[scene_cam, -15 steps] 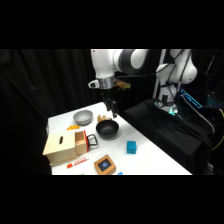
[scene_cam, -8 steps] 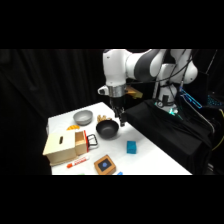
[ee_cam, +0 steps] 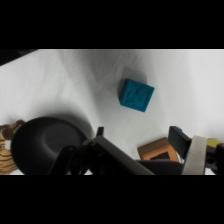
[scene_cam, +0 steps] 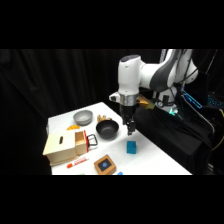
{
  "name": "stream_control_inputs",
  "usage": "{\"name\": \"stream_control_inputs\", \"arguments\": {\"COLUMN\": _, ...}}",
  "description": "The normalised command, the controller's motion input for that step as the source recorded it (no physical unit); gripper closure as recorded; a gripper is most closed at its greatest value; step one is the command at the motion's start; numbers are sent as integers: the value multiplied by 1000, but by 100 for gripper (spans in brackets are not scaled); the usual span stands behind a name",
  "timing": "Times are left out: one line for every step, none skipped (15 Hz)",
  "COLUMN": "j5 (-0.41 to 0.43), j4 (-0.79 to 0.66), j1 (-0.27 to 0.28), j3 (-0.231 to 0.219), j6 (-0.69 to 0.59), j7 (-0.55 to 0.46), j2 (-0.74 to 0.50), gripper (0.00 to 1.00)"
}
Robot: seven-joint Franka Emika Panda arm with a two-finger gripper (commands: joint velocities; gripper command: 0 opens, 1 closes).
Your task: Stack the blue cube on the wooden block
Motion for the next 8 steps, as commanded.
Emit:
{"name": "stream_control_inputs", "arguments": {"j5": -144, "j4": -189, "j1": 66, "j3": 42, "j6": 413, "j7": 330, "j2": 59, "gripper": 0}}
{"name": "stream_control_inputs", "arguments": {"j5": -178, "j4": -158, "j1": 72, "j3": 38, "j6": 395, "j7": 338, "j2": 89, "gripper": 0}}
{"name": "stream_control_inputs", "arguments": {"j5": -245, "j4": -119, "j1": 79, "j3": 24, "j6": 377, "j7": 369, "j2": 121, "gripper": 0}}
{"name": "stream_control_inputs", "arguments": {"j5": -286, "j4": -74, "j1": 86, "j3": 5, "j6": 361, "j7": 378, "j2": 156, "gripper": 0}}
{"name": "stream_control_inputs", "arguments": {"j5": -315, "j4": -28, "j1": 94, "j3": -21, "j6": 349, "j7": 384, "j2": 192, "gripper": 0}}
{"name": "stream_control_inputs", "arguments": {"j5": -348, "j4": 25, "j1": 105, "j3": -58, "j6": 313, "j7": 395, "j2": 227, "gripper": 0}}
{"name": "stream_control_inputs", "arguments": {"j5": -394, "j4": 72, "j1": 122, "j3": -106, "j6": 286, "j7": 415, "j2": 260, "gripper": 0}}
{"name": "stream_control_inputs", "arguments": {"j5": -383, "j4": 102, "j1": 143, "j3": -145, "j6": 250, "j7": 397, "j2": 269, "gripper": 0}}
